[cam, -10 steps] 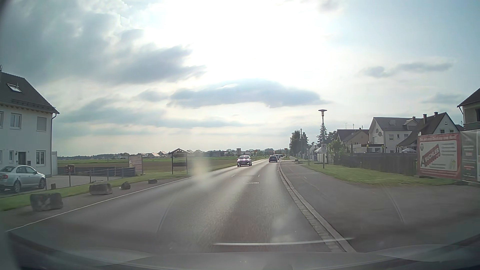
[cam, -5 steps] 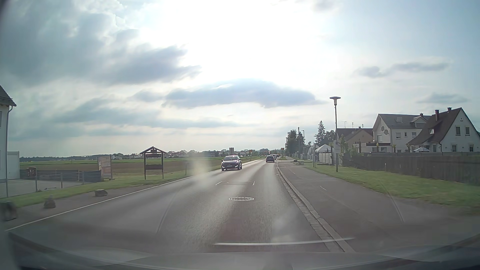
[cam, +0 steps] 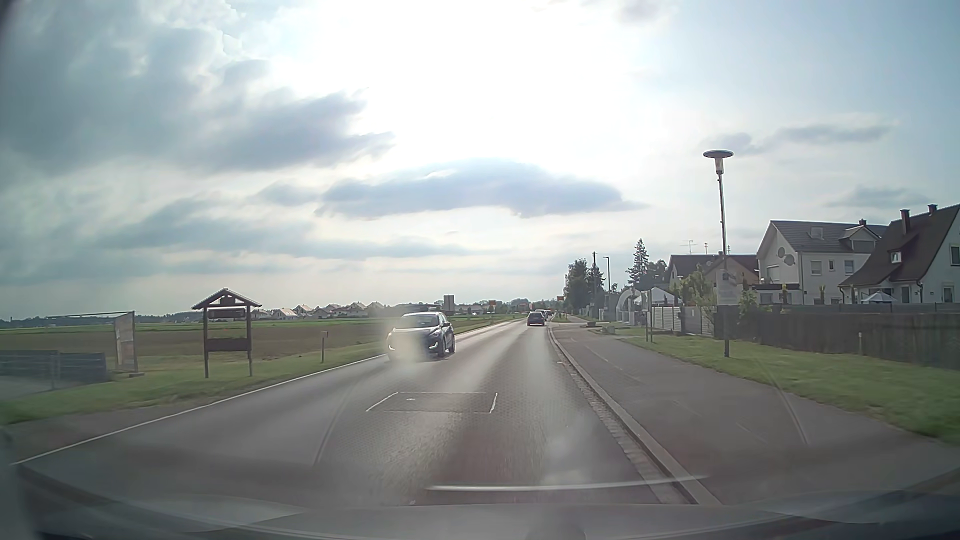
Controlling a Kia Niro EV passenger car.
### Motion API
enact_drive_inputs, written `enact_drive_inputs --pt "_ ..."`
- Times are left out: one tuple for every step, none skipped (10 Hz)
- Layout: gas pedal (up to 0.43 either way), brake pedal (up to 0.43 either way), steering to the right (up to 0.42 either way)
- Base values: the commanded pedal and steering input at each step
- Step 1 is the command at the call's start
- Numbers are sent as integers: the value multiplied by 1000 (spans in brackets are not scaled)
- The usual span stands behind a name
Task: Follow the waypoints while adhering to traffic rules and regulations
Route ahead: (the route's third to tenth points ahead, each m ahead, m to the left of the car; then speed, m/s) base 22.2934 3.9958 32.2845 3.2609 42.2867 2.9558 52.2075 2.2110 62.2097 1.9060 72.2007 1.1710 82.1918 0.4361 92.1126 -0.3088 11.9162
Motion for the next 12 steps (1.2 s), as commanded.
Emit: enact_drive_inputs --pt "169 0 8" --pt "169 0 8" --pt "169 0 8" --pt "169 0 7" --pt "169 0 7" --pt "169 0 7" --pt "169 0 7" --pt "169 0 7" --pt "169 0 7" --pt "169 0 7" --pt "169 0 7" --pt "169 0 7"
